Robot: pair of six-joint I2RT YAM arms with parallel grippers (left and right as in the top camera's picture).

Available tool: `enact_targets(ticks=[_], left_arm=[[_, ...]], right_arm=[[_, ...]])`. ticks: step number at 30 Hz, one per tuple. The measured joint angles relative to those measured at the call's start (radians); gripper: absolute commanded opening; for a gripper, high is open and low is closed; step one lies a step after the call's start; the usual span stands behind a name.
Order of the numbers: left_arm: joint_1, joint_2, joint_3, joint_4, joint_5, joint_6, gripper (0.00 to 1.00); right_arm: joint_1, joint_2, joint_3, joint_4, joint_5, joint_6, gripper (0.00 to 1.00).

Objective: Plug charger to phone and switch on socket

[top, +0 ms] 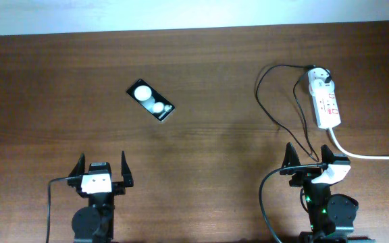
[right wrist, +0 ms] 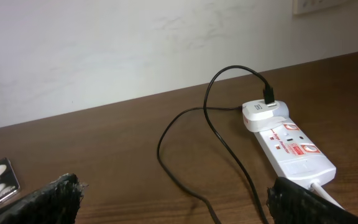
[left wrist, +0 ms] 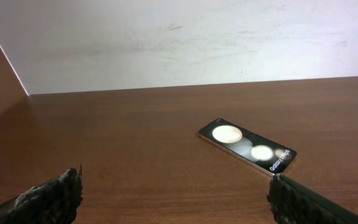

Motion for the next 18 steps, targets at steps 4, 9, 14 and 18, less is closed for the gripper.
enact_targets(ticks=[4,9,14,18], left_arm=[[0.0,0.0,0.0,0.0,0.01,0.0,0.99],[0.0,0.013,0.0,0.0,0.15,-0.001,0.99],[0.0,0.09,0.173,-0.196,0.217,-0.089,0.99],[0.0,0.238,0.437,-0.372,0.229,-0.113,0.99]], right_arm=[[0.0,0.0,0.0,0.0,0.0,0.0,0.99],[0.0,0.0,0.0,0.0,0.0,0.0,0.99],[0.0,0.0,0.0,0.0,0.0,0.0,0.99],[0.0,0.0,0.0,0.0,0.0,0.0,0.99]])
